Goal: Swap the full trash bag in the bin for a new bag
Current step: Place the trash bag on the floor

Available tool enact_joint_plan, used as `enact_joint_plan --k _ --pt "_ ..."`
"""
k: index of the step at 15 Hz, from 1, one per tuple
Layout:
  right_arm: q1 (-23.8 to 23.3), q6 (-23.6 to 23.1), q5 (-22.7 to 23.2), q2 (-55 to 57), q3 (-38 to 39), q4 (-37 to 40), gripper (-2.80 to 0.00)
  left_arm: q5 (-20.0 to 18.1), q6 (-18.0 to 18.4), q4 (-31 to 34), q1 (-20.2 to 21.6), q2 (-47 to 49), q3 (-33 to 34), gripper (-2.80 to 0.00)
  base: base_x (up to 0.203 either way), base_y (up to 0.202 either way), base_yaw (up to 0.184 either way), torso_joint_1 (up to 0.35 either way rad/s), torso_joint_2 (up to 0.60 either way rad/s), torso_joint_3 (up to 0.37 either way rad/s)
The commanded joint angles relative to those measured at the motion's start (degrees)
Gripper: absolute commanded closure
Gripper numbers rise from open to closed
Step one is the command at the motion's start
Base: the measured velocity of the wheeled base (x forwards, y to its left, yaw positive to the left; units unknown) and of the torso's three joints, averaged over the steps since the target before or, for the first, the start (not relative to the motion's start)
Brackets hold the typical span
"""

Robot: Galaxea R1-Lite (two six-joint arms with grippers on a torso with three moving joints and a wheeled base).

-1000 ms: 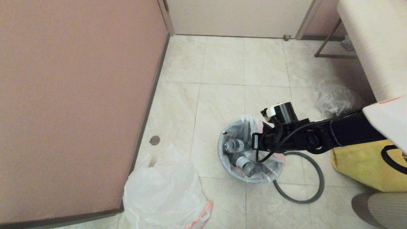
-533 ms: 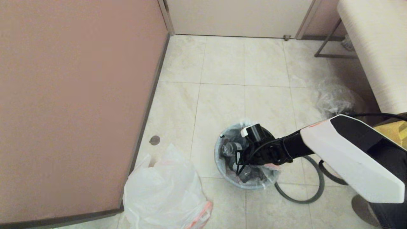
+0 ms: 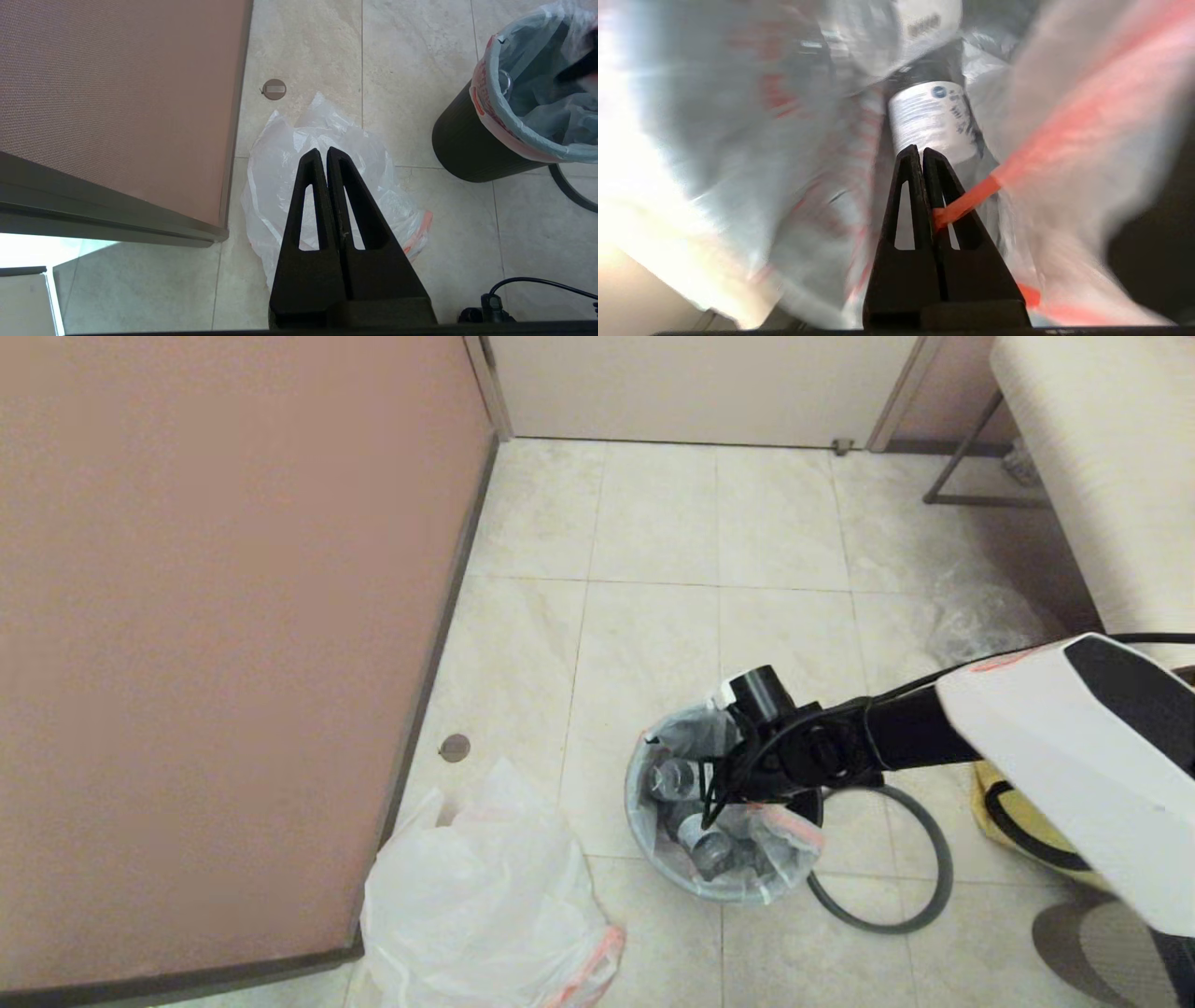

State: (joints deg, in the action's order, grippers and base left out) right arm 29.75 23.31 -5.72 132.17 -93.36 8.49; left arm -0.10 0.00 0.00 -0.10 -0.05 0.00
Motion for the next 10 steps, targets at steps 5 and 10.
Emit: enact_joint_plan --k 5,10 --pt "-0.1 3.2 2.8 -14.0 1.5 2.7 0.00 0.0 0.0 0.0 0.0 0.0 0.0 0.00 0.000 0.000 0.000 0.000 0.00 0.000" --pt "-1.1 5.1 5.3 -15.9 1.3 2.2 0.00 0.0 0.0 0.0 0.0 0.0 0.0 0.00 0.000 0.000 0.000 0.000 0.00 0.000"
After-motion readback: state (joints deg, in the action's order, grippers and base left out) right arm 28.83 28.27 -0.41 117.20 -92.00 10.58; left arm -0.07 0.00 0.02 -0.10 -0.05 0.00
